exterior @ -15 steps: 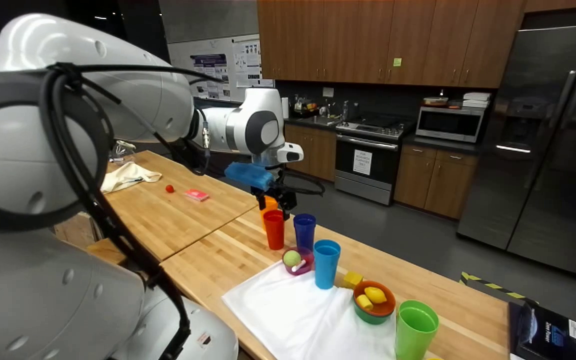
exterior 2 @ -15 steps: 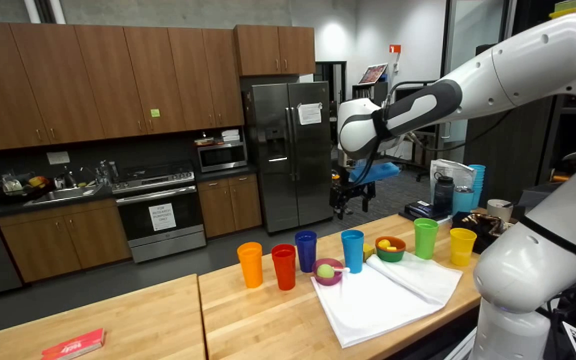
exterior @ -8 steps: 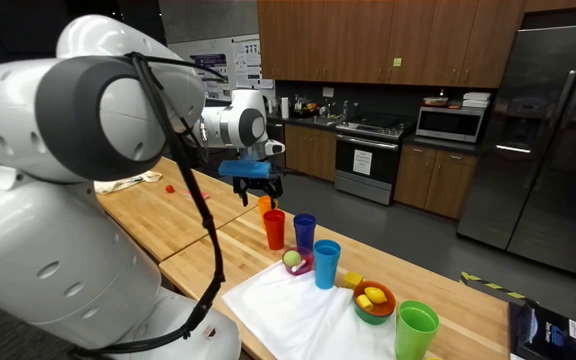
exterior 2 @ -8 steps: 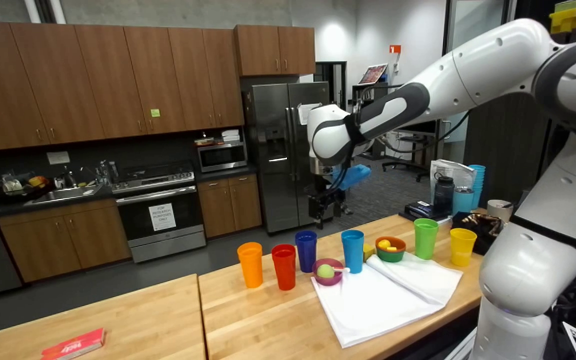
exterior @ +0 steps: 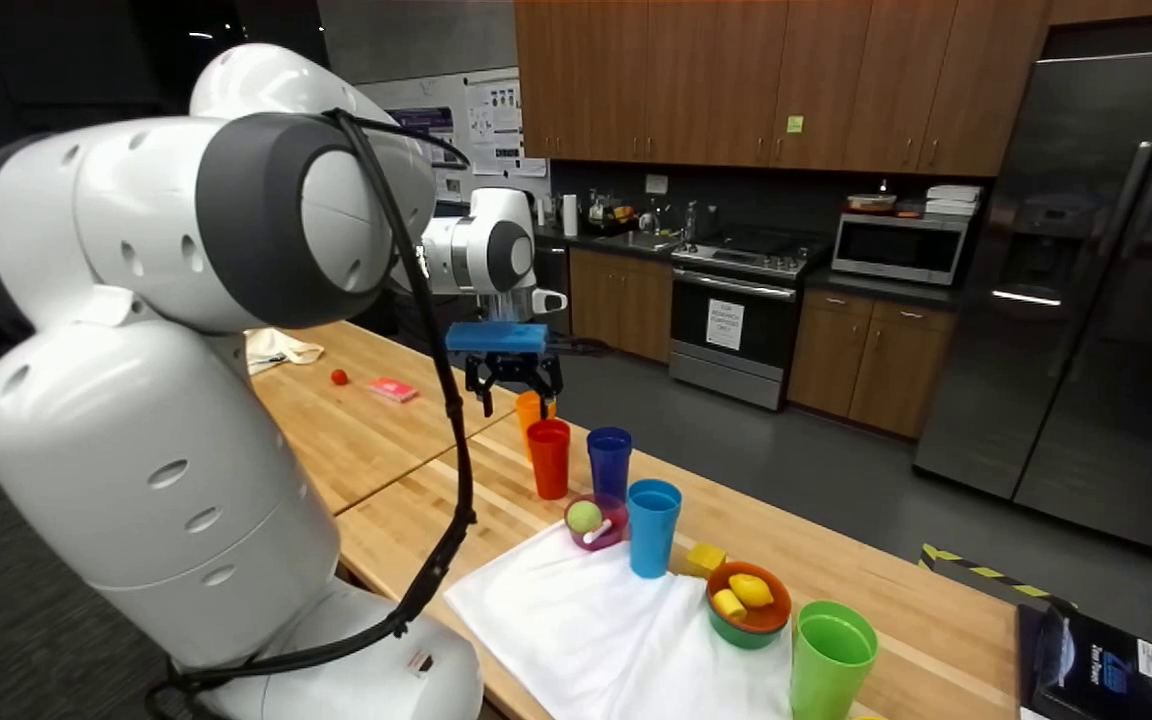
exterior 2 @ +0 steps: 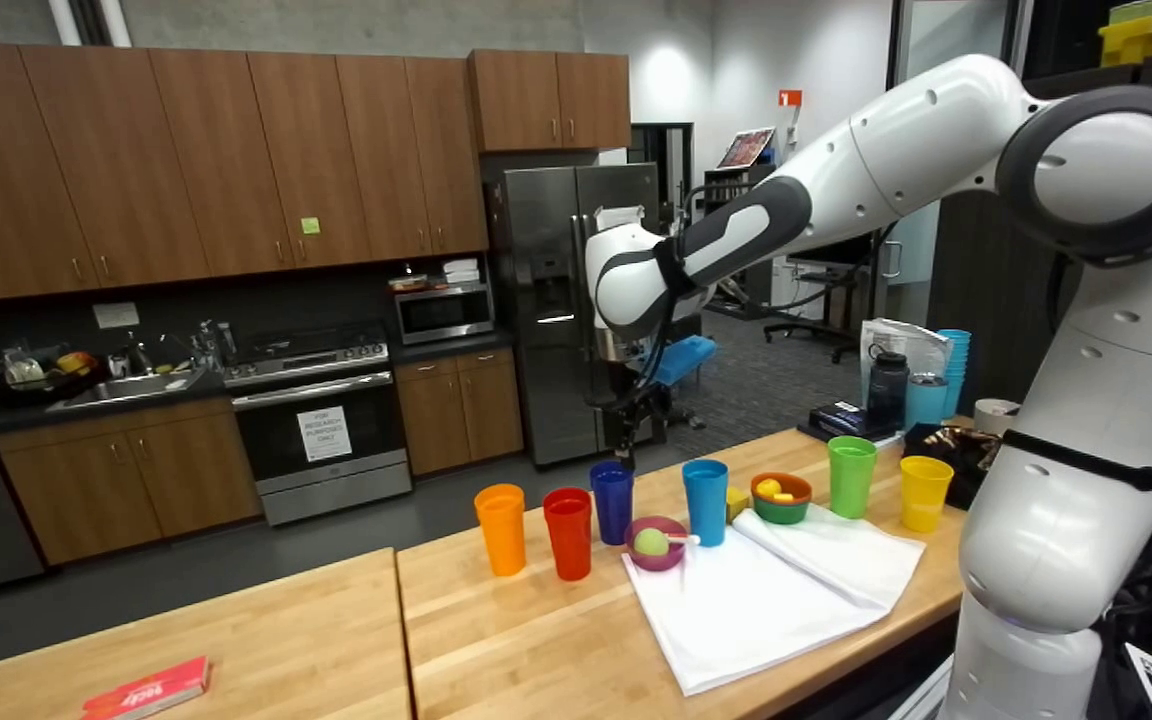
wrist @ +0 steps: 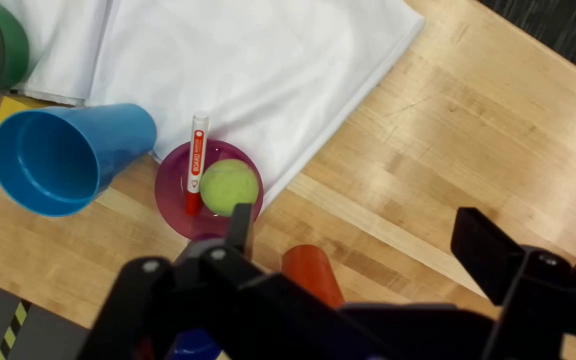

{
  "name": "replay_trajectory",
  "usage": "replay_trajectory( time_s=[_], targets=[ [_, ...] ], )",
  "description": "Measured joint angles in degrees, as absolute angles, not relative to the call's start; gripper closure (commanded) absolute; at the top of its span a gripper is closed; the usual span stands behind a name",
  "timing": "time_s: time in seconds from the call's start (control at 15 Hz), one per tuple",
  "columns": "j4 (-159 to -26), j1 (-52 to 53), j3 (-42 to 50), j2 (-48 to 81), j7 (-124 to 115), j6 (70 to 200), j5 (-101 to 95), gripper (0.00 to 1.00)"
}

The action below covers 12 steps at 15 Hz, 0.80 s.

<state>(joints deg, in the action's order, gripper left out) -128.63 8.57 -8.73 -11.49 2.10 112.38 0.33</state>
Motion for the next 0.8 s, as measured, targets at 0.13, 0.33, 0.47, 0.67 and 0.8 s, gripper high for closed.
replay_trajectory(
  time_s=[0.13, 0.33, 0.47, 0.67, 0.8],
  targets=[
    [-128.5, 9.1, -9.1, -11.1, 6.2, 110.7, 0.0, 0.0],
    [-128.2, 10.7, -9.8, -10.5, 13.1, 109.1, 0.0, 0.0],
    [-127.8, 11.8, -10.1, -10.1, 18.1, 109.2, 0.0, 0.0],
    [-126.5, 12.8, -10.3, -9.3, 26.5, 110.2, -0.1, 0.0],
    [-125.9, 13.1, -10.3, -8.5, 32.1, 112.7, -0.1, 0.0]
  ],
)
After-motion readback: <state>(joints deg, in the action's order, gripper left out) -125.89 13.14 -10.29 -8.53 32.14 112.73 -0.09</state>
